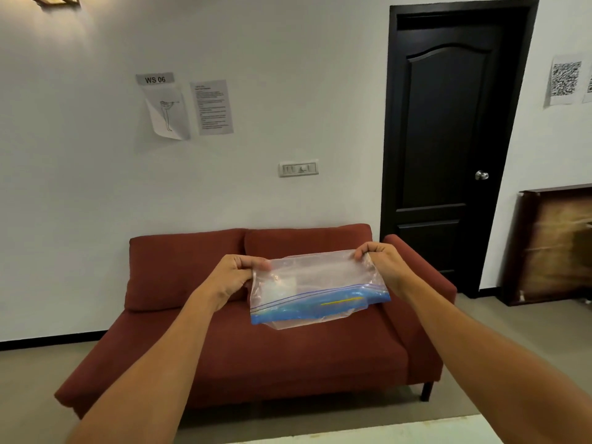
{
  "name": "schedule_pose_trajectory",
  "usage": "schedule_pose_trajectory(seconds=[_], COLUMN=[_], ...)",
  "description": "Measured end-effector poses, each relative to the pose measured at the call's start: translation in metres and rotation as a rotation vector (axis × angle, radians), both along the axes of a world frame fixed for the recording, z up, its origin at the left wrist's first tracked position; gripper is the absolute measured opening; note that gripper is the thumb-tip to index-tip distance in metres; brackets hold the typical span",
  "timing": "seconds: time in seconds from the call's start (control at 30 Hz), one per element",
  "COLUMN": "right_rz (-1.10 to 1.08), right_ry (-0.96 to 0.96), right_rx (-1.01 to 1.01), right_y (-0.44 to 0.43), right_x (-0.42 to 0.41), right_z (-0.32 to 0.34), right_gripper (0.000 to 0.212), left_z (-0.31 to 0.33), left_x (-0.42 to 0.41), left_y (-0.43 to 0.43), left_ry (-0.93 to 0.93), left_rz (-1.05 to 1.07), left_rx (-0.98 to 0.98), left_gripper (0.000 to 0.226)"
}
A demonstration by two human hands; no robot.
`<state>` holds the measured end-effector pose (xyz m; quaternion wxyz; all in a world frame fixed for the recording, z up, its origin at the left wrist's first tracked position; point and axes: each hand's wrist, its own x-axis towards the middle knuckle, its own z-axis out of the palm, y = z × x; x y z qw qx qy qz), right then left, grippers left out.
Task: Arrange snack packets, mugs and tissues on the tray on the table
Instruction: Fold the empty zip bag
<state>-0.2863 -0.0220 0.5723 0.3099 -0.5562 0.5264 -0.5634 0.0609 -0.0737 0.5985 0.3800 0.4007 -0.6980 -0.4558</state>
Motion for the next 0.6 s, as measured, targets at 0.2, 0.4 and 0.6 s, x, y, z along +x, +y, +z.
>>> schedule_pose_trajectory(seconds=[0.2, 0.4, 0.6], right_rz=[0.072, -0.046, 0.053], right_ry=[-0.072, 0.168, 0.490], right_rx=[0.144, 0.021, -0.183], right_y=[0.000, -0.001, -0.005], right_x=[-0.002, 0.014, 0.046], right_z=[0.001, 0.006, 0.047], right_gripper=[0.030, 0.031, 0.038], left_z=[0.008, 0.012, 0.026], left_x=[0.002, 0.004, -0.026], left_y=[0.002, -0.002, 0.011], left_ry=[-0.165, -0.272, -0.646], left_rz=[-0.046, 0.017, 0.032], left_rx=[-0.053, -0.075, -0.371], left_gripper=[0.062, 0.014, 0.111])
